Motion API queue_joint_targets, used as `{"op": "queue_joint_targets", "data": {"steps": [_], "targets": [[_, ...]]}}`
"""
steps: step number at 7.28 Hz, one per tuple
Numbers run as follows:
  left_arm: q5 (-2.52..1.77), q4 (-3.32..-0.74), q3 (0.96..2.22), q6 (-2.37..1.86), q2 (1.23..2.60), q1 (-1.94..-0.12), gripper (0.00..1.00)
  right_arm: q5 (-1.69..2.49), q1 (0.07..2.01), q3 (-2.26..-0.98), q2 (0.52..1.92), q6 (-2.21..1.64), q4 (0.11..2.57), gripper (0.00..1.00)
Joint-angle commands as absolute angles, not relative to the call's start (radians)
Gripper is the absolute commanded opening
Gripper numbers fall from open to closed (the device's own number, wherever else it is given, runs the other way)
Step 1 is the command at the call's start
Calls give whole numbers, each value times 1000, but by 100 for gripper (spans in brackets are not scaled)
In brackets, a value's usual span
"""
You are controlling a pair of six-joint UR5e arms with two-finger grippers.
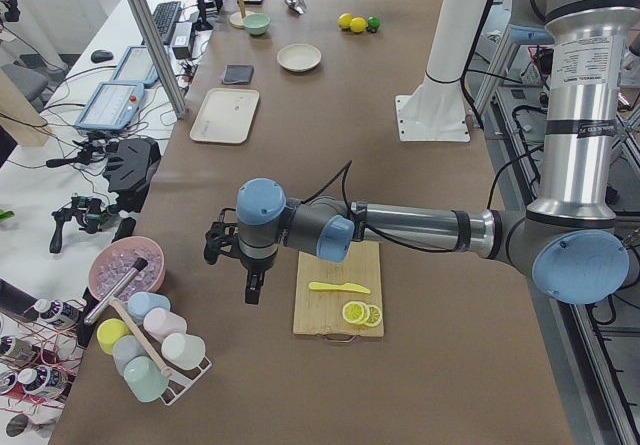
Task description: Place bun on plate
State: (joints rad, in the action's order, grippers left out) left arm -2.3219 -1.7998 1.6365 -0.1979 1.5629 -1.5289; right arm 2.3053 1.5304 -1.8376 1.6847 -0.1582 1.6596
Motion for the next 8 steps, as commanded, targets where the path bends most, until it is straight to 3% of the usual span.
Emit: {"op": "queue_joint_targets", "data": {"steps": [1, 8], "targets": [[-2330, -1815, 1650, -198, 1542, -1526, 98, 2301, 1531, -1838, 1692, -166, 1655, 100], [-2321, -1818, 1648, -198, 1546, -1526, 98, 2309, 1529, -1838, 1681, -173, 1655, 100]]}}
